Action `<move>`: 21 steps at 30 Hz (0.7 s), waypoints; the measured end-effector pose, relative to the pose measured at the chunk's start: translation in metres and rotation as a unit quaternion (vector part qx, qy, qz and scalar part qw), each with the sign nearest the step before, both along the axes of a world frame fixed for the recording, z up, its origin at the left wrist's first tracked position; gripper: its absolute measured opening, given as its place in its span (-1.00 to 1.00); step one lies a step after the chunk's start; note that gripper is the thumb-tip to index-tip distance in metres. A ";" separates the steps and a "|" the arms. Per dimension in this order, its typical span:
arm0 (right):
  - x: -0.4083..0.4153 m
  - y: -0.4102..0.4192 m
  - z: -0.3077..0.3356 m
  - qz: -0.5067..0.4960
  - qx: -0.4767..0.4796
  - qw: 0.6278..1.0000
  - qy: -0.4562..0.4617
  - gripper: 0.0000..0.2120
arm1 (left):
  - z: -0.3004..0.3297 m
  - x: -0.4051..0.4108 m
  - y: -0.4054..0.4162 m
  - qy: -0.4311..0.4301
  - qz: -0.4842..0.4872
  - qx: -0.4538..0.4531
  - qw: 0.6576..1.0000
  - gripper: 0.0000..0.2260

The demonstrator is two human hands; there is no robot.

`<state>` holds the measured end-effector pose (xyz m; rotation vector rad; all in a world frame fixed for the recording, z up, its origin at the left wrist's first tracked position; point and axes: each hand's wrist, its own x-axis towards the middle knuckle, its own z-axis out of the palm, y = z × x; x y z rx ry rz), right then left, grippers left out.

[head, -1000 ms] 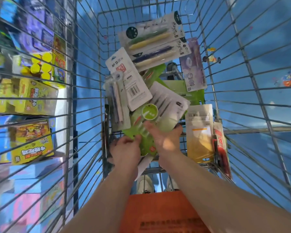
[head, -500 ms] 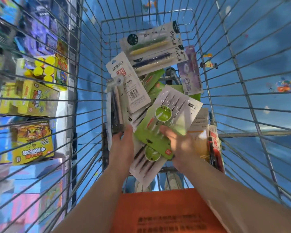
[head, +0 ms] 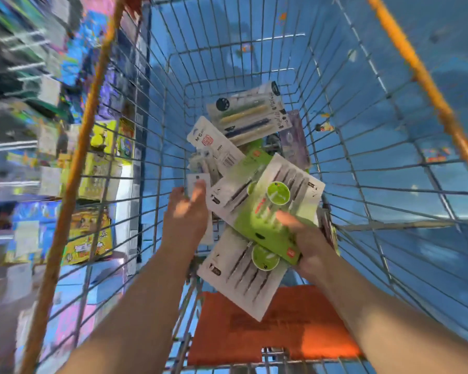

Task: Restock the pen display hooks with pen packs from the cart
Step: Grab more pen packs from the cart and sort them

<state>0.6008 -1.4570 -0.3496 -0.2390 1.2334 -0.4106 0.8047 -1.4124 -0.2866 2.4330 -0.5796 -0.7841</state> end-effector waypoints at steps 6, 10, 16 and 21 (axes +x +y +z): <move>0.001 0.007 0.065 0.092 -0.037 0.994 -0.040 -0.54 | 0.074 0.032 -0.005 0.076 -0.047 0.100 0.991 -0.38; 0.001 0.008 0.122 0.147 -0.078 0.984 -0.067 -0.63 | 0.125 0.020 0.012 0.312 0.031 0.039 0.949 -0.51; 0.005 0.018 0.195 0.254 -0.178 0.950 -0.037 -0.24 | 0.176 -0.001 0.058 0.412 -0.015 -0.073 0.908 -0.59; 0.020 0.037 0.242 0.208 -0.273 0.938 0.040 -0.15 | 0.213 -0.026 0.090 0.406 -0.027 -0.215 0.888 -0.80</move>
